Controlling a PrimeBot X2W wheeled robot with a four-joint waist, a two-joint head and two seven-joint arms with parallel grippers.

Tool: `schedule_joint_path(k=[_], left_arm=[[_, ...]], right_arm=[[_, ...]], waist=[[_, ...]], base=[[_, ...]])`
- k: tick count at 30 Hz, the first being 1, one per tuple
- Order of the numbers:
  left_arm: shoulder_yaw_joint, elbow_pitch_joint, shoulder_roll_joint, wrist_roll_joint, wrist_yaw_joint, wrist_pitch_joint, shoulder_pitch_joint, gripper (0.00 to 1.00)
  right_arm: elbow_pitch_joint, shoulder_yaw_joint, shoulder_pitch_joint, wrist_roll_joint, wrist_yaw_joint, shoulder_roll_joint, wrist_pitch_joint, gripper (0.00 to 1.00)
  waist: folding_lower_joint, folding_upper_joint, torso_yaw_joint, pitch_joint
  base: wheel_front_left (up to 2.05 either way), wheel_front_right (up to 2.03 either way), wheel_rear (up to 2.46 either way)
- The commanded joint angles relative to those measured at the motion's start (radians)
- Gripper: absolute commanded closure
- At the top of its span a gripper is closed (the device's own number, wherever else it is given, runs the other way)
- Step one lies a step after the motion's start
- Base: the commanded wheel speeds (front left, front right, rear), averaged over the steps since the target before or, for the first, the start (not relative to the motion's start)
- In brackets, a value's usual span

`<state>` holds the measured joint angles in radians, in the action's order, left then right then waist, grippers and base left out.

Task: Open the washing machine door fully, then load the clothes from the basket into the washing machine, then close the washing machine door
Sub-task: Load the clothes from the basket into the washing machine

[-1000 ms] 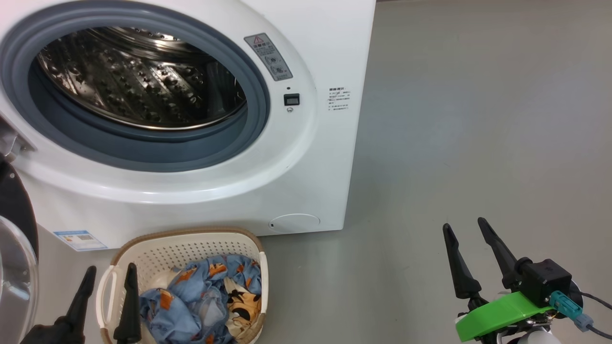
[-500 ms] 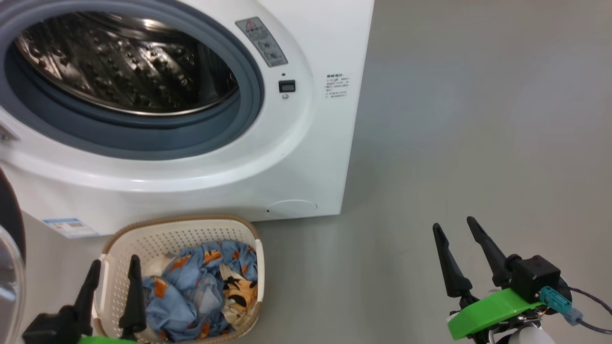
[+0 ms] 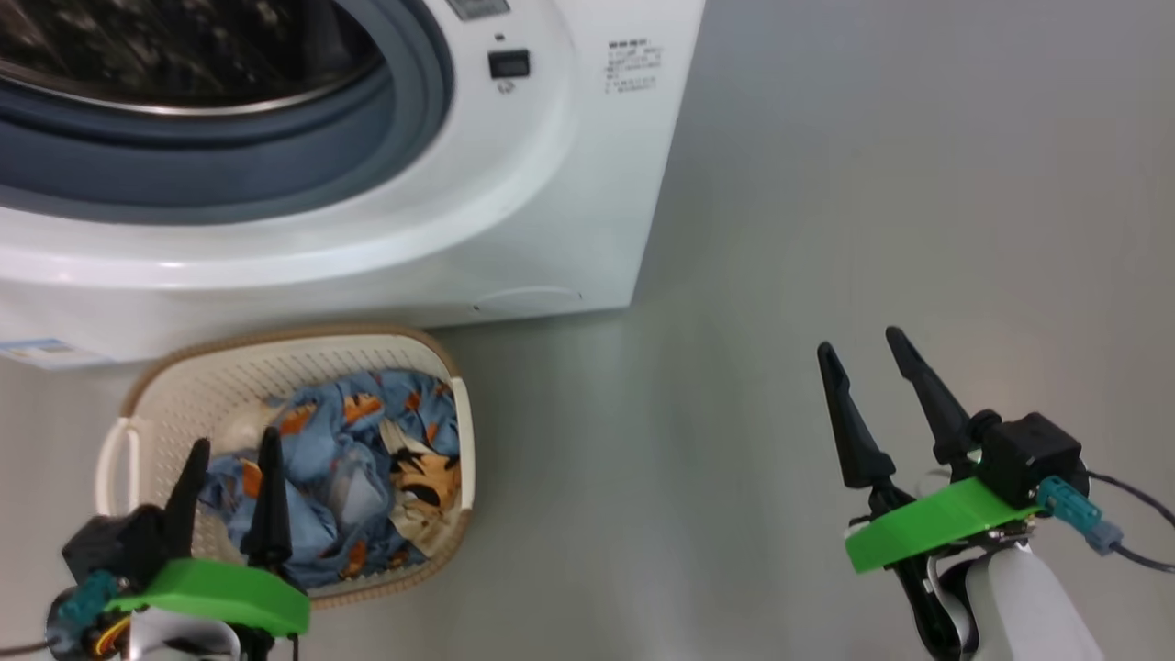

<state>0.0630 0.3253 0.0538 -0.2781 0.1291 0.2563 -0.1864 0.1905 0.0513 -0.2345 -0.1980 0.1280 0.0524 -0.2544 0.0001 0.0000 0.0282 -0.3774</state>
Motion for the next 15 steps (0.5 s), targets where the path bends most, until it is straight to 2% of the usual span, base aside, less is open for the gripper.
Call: schedule_joint_path(k=[1,15], left_arm=[[0.036,0.010,0.033,-0.008,0.001,0.006,-0.034,0.00],[0.134,0.319,0.128,0.020,-0.003,0.006,-0.232,0.00]], right_arm=[[-0.028,0.028,-0.021,-0.013,0.003,-0.002,-0.007,0.00],[-0.068,0.070,-0.098,-0.052,0.003,-0.002,-0.007,0.00]], waist=[[-0.0001,0.0000,0.046,-0.111],[-0.0001,0.0000,0.141,-0.332]], base=[[0.00,0.00,0.00],[0.00,0.00,0.00]])
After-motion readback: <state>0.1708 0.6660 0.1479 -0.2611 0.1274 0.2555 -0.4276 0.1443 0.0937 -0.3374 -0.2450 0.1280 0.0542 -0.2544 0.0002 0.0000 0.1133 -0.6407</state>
